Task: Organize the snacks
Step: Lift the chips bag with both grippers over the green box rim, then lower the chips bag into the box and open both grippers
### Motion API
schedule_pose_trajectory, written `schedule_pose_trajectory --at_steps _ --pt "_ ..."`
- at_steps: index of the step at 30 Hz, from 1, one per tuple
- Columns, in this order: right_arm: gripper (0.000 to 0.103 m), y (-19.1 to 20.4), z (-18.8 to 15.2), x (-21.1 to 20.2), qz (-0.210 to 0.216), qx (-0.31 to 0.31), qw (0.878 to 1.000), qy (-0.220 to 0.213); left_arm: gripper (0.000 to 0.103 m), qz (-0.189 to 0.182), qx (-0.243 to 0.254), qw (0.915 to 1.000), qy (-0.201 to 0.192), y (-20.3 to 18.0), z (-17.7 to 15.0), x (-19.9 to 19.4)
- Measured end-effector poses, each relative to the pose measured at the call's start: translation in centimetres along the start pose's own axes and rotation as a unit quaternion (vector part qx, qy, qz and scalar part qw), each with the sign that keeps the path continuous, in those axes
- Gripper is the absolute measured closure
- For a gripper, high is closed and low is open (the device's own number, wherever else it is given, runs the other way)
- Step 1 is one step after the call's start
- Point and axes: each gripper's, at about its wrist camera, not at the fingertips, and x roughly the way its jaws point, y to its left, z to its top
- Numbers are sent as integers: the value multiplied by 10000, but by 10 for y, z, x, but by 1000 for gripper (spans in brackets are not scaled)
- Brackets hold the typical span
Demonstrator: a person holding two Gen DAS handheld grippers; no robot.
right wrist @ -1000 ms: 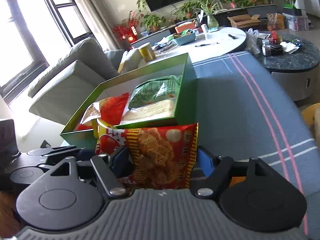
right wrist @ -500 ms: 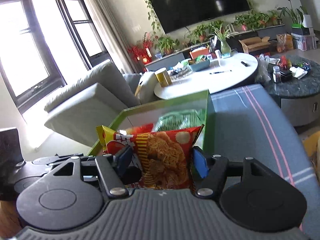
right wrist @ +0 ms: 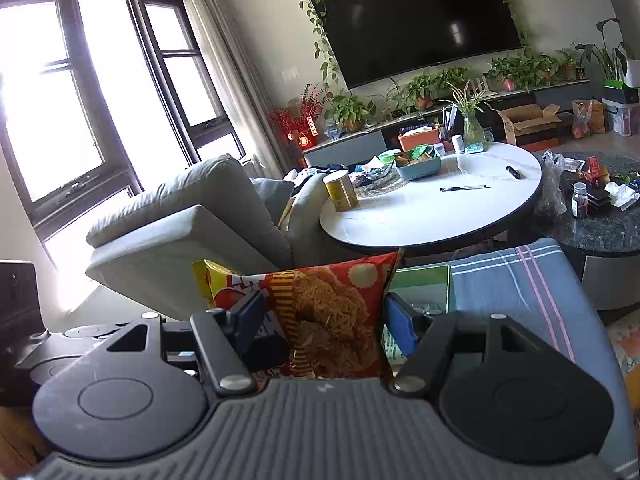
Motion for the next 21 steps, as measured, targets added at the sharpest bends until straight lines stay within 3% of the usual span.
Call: schedule_pose_trajectory --at_steps 8,12,14,21 --pt "26 -16 -9 28 -197 78 9994 284 49 5 -174 9990 422 15 -9 42" --pt "26 -24 -12 38 -541 104 9983 180 40 345 -208 9976 555 19 -14 63" --pt "26 -26 -13 39 -700 145 9973 169 40 415 -315 9970 578 25 -17 66" --pt "26 -24 -15 28 -616 212 9978 133 38 542 -318 9969 467 30 -18 53"
